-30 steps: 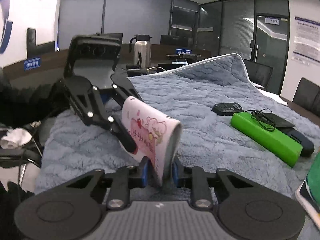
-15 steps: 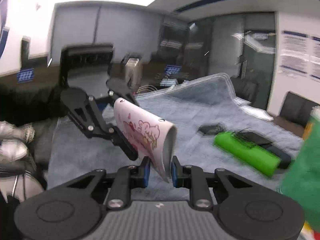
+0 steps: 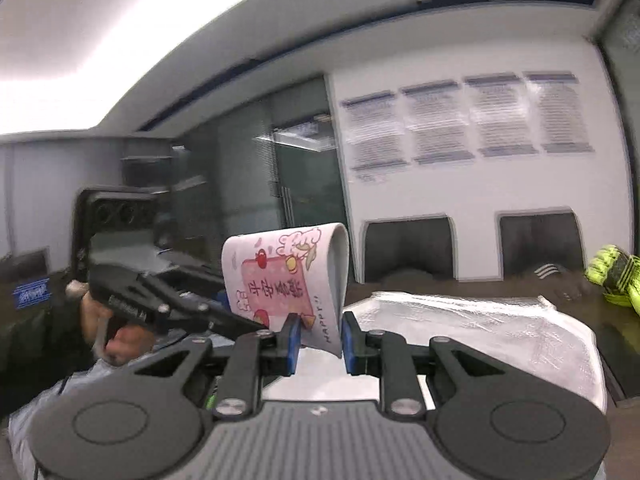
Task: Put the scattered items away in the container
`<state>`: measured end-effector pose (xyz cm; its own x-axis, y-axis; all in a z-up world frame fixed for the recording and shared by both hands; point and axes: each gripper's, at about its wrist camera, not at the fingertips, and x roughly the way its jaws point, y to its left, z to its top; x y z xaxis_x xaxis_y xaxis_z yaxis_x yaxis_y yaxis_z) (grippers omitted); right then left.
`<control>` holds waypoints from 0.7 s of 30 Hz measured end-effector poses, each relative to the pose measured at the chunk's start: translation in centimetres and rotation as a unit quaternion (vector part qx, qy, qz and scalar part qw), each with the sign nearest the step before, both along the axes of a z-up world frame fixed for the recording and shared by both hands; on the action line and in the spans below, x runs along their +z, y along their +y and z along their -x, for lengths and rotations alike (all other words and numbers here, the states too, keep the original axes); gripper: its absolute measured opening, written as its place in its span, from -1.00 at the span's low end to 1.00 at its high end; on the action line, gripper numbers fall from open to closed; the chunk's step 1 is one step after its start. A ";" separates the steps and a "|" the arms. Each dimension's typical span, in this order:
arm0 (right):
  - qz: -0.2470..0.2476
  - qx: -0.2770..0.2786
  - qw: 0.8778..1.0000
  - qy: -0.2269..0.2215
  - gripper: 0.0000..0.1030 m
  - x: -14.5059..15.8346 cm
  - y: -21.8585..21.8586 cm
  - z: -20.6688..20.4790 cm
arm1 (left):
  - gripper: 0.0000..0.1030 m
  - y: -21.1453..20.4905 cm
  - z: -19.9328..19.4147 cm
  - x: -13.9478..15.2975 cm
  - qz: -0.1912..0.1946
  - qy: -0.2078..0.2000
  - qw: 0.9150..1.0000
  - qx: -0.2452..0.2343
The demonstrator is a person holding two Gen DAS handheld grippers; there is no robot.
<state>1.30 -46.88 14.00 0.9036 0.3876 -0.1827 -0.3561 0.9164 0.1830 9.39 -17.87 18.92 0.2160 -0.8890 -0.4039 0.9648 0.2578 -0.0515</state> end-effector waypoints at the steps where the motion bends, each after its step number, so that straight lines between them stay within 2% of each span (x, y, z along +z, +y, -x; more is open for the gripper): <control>1: -0.005 -0.014 1.000 0.016 -0.56 0.1 -0.7 -1.2 | -0.38 -1.1 -1.1 -0.1 0.001 0.014 1.000 0.012; 2: -0.013 -0.032 0.999 0.035 -0.53 0.1 -1.4 -2.5 | -0.22 -2.3 -2.3 -0.5 -0.002 0.035 0.999 0.032; 3: -0.019 -0.062 0.996 0.057 -0.13 -0.1 -1.9 -4.0 | 0.17 -3.2 -3.6 -0.8 -0.011 0.050 0.997 0.055; 4: -0.017 -0.093 0.992 0.081 0.56 -0.3 -2.2 -5.2 | 0.41 -4.2 -4.4 -1.3 -0.023 0.058 0.994 0.089; 5: -0.010 -0.144 0.983 0.115 0.83 -0.6 -2.3 -6.7 | 0.73 -5.1 -5.1 -2.0 -0.037 0.063 0.987 0.144; 6: -0.002 -0.184 0.973 0.136 0.91 -1.0 -2.2 -7.5 | 0.81 -5.5 -5.4 -2.4 -0.046 0.066 0.981 0.178; 8: 0.027 -0.201 0.963 0.177 0.87 -1.6 -1.5 -9.2 | 0.81 -6.1 -5.9 -3.3 -0.064 0.073 0.970 0.223; 12: 0.054 -0.192 0.955 0.220 0.87 -3.0 0.3 -9.8 | 0.91 -5.0 -6.1 -3.8 -0.065 0.108 0.961 0.245; 16: 0.074 -0.197 0.945 0.250 0.88 -3.9 1.6 -9.9 | 0.99 -3.0 -5.2 -3.4 -0.052 0.116 0.955 0.269; 18: 0.078 -0.204 0.941 0.260 0.90 -4.3 2.0 -9.9 | 1.00 -1.6 -4.5 -2.6 -0.053 0.116 0.955 0.269; 21: 0.087 -0.232 0.926 0.284 0.90 -4.3 2.7 -10.8 | 1.00 -0.5 -3.2 -2.0 -0.062 0.118 0.952 0.274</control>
